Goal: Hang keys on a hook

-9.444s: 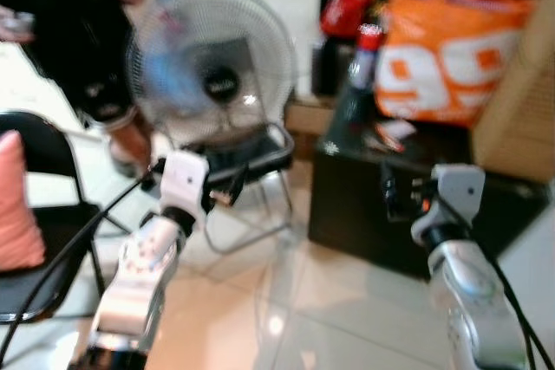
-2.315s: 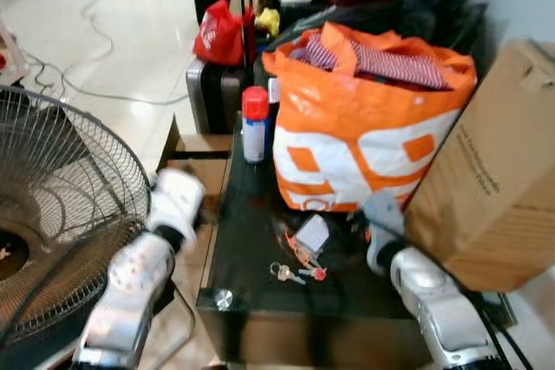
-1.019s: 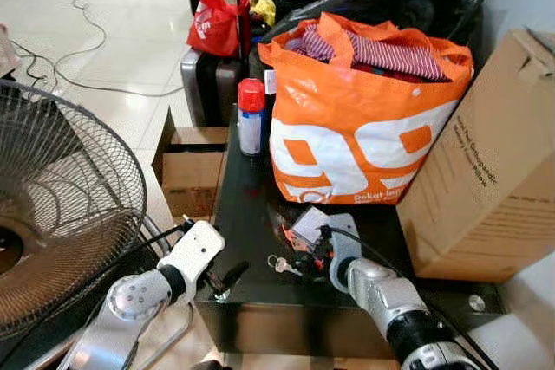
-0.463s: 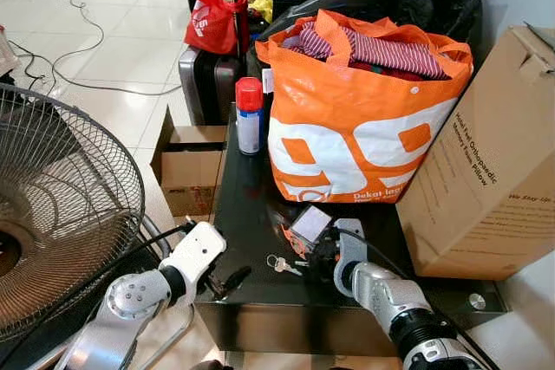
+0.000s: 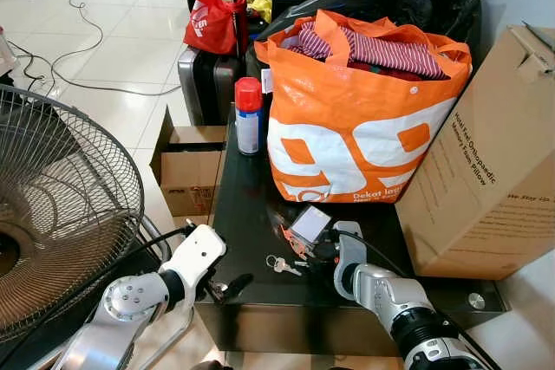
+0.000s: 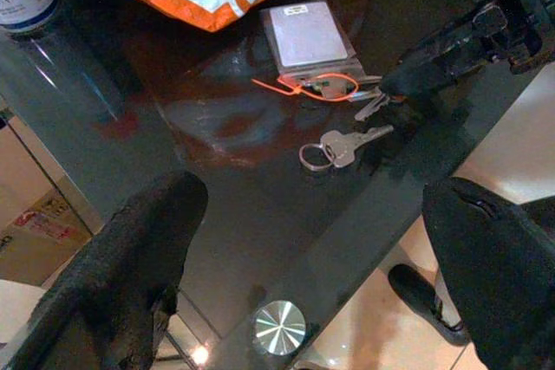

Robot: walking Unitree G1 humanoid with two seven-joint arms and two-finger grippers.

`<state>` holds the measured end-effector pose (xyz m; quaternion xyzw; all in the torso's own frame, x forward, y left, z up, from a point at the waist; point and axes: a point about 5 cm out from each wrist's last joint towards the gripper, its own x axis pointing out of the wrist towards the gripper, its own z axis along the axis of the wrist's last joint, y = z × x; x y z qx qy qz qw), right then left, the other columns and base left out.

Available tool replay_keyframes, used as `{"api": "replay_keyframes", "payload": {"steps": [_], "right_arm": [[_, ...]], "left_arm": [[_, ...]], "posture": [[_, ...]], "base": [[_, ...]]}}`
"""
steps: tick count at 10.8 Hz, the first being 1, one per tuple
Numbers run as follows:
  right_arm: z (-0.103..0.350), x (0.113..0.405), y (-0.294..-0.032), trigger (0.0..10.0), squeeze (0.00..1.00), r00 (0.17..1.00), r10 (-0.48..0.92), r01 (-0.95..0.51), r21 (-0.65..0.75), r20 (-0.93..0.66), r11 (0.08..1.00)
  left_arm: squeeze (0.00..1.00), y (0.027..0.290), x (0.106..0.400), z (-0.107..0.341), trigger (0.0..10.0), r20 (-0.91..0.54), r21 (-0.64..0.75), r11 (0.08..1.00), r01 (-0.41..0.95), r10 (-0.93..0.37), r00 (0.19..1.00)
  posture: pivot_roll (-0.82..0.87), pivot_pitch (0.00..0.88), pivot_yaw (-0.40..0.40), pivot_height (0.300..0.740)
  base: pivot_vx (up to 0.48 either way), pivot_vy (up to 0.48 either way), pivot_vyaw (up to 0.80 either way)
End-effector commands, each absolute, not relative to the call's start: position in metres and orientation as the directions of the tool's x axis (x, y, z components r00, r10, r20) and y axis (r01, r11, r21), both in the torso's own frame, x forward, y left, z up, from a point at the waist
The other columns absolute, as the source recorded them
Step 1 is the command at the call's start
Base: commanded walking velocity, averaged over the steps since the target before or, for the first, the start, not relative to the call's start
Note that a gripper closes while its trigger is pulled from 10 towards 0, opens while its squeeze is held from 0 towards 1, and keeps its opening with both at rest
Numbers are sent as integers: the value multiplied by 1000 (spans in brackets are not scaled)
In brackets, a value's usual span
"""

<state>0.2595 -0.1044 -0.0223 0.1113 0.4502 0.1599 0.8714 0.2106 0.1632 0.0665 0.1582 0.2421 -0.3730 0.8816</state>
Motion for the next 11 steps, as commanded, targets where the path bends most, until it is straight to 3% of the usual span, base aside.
{"api": "replay_keyframes", "payload": {"steps": [1, 11], "right_arm": [[-23, 257, -103, 0, 0, 526, 398, -179, 360, -751, 916], [-22, 262, -116, 0, 0, 557, 329, -139, 305, -763, 942]], "left_arm": [[20, 163, 210, 68, 10000, -546, 101, 667, 738, -583, 602], [24, 165, 212, 63, 10000, -542, 99, 681, 726, -575, 613]], "posture": [[-57, 29, -16, 740], [-47, 32, -33, 740]], "base": [[0, 0, 0], [0, 0, 0]]}}
